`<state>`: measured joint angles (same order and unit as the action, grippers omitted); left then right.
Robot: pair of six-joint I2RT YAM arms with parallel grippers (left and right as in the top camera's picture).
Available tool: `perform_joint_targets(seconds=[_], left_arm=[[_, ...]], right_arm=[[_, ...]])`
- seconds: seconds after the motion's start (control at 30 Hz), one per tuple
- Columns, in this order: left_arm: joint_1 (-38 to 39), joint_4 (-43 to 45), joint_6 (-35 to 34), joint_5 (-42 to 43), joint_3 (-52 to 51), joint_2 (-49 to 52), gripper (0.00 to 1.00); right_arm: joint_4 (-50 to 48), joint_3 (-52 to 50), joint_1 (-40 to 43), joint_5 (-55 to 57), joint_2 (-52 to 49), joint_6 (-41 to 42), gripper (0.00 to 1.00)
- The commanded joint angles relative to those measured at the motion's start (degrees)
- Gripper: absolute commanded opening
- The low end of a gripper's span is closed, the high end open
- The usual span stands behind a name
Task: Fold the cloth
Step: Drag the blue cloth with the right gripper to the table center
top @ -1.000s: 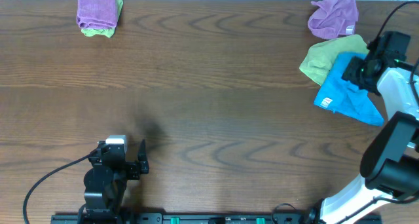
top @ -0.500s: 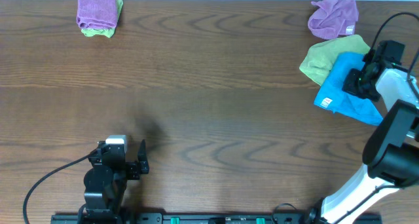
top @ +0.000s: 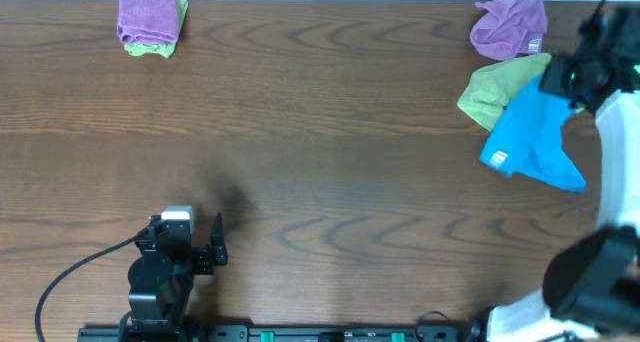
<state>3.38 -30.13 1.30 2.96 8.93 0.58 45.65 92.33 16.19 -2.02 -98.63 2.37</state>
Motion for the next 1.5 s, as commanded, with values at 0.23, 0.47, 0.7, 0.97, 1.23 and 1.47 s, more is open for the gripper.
perform_joint_targets(seconds=[0.23, 0.47, 0.7, 0.97, 1.23, 1.47], left_arm=[[-0.35, 0.20, -0.44, -0.37, -0.76, -0.33, 0.95], [-0.35, 0.20, -0.44, -0.37, -0.76, -0.31, 0.95], [-0.35, 0.20, -0.44, -0.37, -0.76, -0.31, 0.95], [-0.35, 0.20, -0.44, -0.37, -0.76, -0.31, 0.95], [-0.35, 0.20, -0.44, -0.37, -0.76, -0.31, 0.96], [-0.35, 0.20, -0.44, -0.37, -0.76, -0.31, 0.95]], right_arm=[[1.01, 4.48, -21.38, -14.29, 7.32, -3.37, 0.01], [6.08, 4.46, -35.41, -18.14, 3.89, -14.21, 0.43], [9.79, 4.33, -35.19, -6.12, 0.52, -12.09, 0.99], [8.72, 4.24, -34.73, -13.51, -13.35, -12.55, 0.89], [8.33, 4.24, -36.57, -22.64, -19.37, -14.45, 0.79], [7.30, 4.24, -44.24, -8.44, -21.64, -17.90, 0.81]])
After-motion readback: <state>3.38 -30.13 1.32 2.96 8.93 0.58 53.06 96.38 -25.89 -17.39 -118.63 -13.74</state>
